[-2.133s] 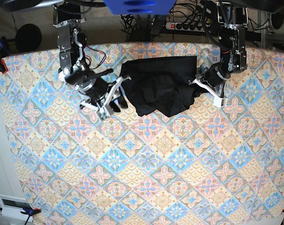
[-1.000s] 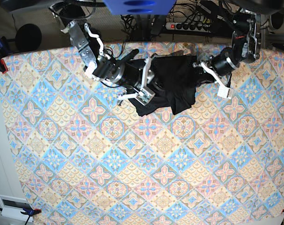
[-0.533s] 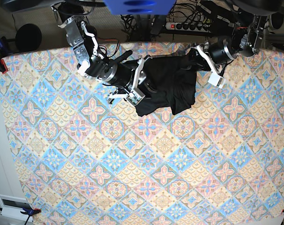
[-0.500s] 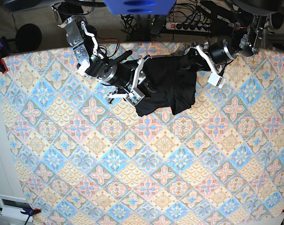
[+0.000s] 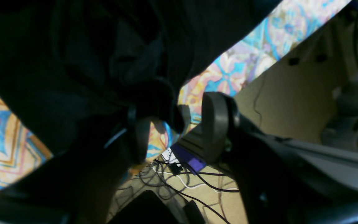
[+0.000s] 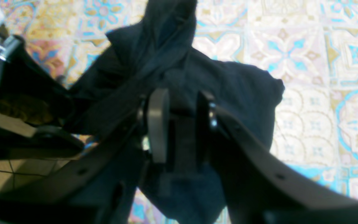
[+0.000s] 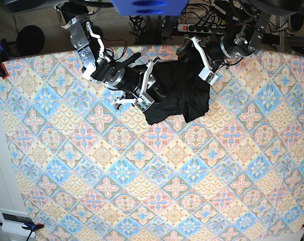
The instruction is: Layout the t-shirt on the table in an organized manner, then fold the t-shirt properly
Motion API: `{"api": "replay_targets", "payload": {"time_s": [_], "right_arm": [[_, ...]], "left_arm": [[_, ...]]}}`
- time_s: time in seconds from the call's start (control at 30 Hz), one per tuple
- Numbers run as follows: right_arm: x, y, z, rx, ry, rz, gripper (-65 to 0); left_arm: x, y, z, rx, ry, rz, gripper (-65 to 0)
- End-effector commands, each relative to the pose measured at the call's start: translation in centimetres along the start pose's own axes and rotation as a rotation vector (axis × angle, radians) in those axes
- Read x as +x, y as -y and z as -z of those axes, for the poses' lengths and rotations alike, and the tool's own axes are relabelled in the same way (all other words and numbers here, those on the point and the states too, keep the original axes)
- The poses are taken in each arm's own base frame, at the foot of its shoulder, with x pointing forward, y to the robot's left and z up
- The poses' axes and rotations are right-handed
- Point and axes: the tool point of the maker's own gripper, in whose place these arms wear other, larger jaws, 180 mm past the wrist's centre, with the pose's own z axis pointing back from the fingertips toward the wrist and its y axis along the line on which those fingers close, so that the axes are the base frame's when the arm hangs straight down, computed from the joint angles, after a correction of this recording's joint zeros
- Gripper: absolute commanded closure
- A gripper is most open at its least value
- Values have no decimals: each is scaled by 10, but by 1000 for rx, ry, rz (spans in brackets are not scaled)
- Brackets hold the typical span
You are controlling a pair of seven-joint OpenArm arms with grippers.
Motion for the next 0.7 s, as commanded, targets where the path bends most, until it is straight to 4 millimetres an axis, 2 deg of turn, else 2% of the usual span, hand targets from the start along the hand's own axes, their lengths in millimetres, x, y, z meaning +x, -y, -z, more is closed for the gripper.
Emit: {"api": "replay_targets", "payload": {"time_s": [0.0,0.1,0.13,0.23,0.5,0.6,0.67], "right_arm": [[16,0,-3,5,54,-12,-151],[16,-1,-3,5,55,-13,-151],[16,-1,-3,5,55,-13,-151],[16,-1,-3,5,55,-13,-151],[16,-4,-1,15,53,-16,-151],[18,-6,0,22,57,-19,-151],[19,-13,2,40,56,-25,-151]], "left_arm": [[6,-1,-4,4,22,14,-179],[7,-8,-8,22,34,3,-24],[7,-13,-12,39,41,-11,0],[1,-36,-29,115,55,-58,-7],[4,-73,-63,230,174,-228,0],[0,-81,-65,238,190,-286,-1],[-11,-88,-61,241,171,-330,-2]]}}
